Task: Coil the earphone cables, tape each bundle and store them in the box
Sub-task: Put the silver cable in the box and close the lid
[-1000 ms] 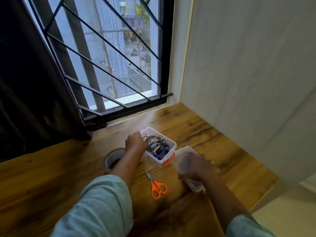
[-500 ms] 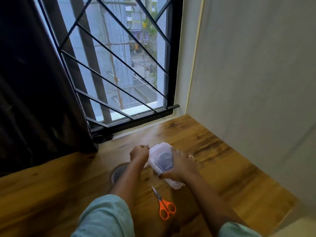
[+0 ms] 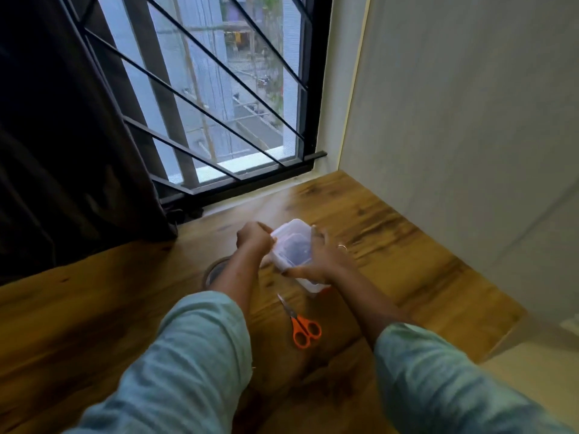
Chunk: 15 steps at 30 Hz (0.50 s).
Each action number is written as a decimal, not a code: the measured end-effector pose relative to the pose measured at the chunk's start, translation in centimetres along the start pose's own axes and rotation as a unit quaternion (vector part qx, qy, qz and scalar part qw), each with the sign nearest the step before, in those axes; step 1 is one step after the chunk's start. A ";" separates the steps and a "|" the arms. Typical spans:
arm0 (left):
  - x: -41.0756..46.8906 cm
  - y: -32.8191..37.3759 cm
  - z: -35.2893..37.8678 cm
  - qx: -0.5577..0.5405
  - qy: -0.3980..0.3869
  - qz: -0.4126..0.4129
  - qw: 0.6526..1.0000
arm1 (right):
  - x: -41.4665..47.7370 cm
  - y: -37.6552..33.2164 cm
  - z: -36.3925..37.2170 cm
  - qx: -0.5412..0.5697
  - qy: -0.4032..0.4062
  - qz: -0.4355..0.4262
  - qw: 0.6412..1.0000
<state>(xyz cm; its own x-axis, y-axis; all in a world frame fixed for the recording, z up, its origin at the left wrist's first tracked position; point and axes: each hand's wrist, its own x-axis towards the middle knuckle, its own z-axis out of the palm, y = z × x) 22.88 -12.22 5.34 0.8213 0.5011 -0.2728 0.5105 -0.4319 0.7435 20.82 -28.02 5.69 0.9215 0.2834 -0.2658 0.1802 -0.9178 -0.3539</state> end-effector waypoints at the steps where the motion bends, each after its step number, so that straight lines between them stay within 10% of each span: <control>1: 0.0 0.0 0.3 0.009 -0.003 0.011 1.000 | 0.1 0.2 0.3 0.000 0.003 -0.003 1.000; 15: 1.9 0.2 -0.4 0.116 -0.105 0.057 0.986 | -0.5 2.2 2.6 0.021 0.157 -0.058 0.986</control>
<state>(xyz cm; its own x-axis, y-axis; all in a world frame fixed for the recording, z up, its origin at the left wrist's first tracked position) 24.49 -11.07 5.20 0.8990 0.2829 -0.3343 0.4361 -0.6491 0.6233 19.86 -29.43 2.72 0.9576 0.2800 0.0675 0.2829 -0.8700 -0.4038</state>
